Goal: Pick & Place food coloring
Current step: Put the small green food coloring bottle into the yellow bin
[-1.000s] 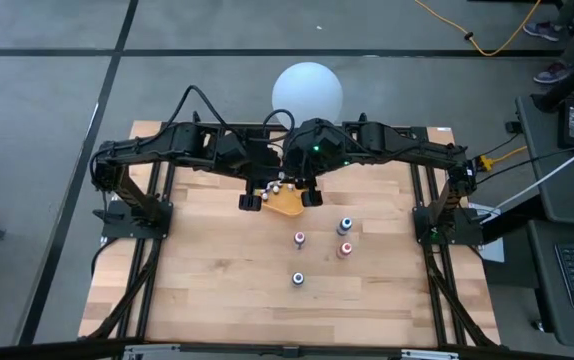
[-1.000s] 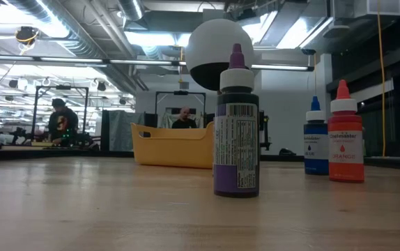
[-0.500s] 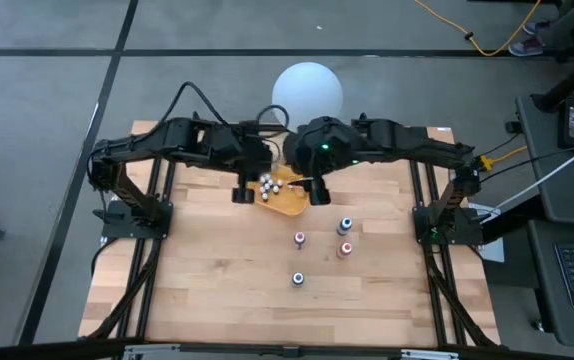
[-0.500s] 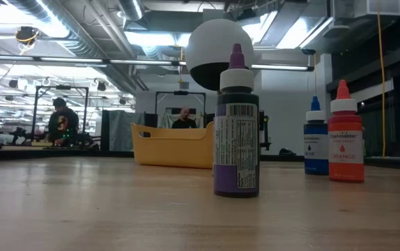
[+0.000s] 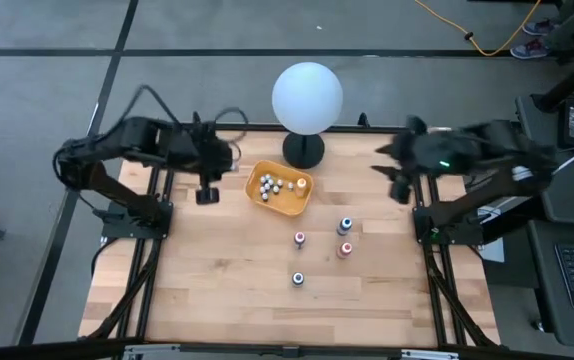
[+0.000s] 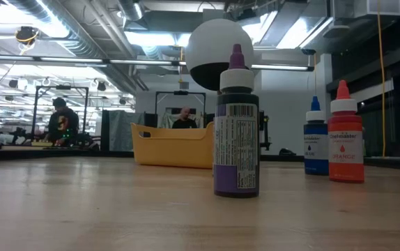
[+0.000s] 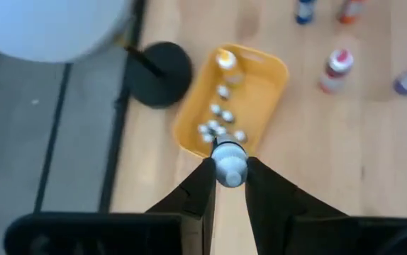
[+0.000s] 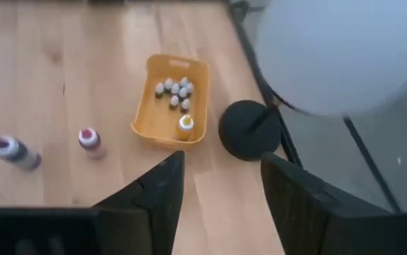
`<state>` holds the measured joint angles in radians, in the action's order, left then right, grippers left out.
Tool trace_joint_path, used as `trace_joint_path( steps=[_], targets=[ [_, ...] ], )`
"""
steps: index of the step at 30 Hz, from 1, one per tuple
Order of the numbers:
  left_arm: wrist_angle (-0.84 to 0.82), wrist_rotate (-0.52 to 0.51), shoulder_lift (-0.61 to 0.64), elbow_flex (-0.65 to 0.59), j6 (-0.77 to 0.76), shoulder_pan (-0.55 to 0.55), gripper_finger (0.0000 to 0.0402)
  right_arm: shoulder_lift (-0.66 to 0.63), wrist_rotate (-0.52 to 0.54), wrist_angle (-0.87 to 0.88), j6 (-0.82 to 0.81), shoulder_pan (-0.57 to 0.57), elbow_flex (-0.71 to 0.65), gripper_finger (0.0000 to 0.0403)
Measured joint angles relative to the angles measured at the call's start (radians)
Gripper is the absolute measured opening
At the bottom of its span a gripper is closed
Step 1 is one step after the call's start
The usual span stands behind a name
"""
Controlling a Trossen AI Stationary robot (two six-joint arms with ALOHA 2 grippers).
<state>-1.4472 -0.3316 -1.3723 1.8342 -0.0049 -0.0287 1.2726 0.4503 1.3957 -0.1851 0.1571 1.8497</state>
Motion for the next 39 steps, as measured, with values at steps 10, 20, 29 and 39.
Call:
trace_joint_path(
  steps=[10,20,29,39],
  targets=[
    [0.538,0.177,0.038,-0.482,0.065,0.044,0.0061,-0.379,0.115,-0.466,-0.163,0.201,-0.640,0.0187],
    [0.594,0.306,-0.199,-0.476,0.219,0.194,0.0061,-0.409,0.080,-0.639,-0.098,0.213,-0.795,0.0187],
    [0.682,0.331,-0.316,-0.495,0.315,0.217,0.0061,-0.416,0.071,-0.637,-0.068,0.213,-0.795,0.0187],
    [0.856,0.327,-0.326,-0.658,0.314,0.235,0.0061,-0.418,0.063,-0.631,-0.023,0.213,-0.795,0.0187]
  ],
)
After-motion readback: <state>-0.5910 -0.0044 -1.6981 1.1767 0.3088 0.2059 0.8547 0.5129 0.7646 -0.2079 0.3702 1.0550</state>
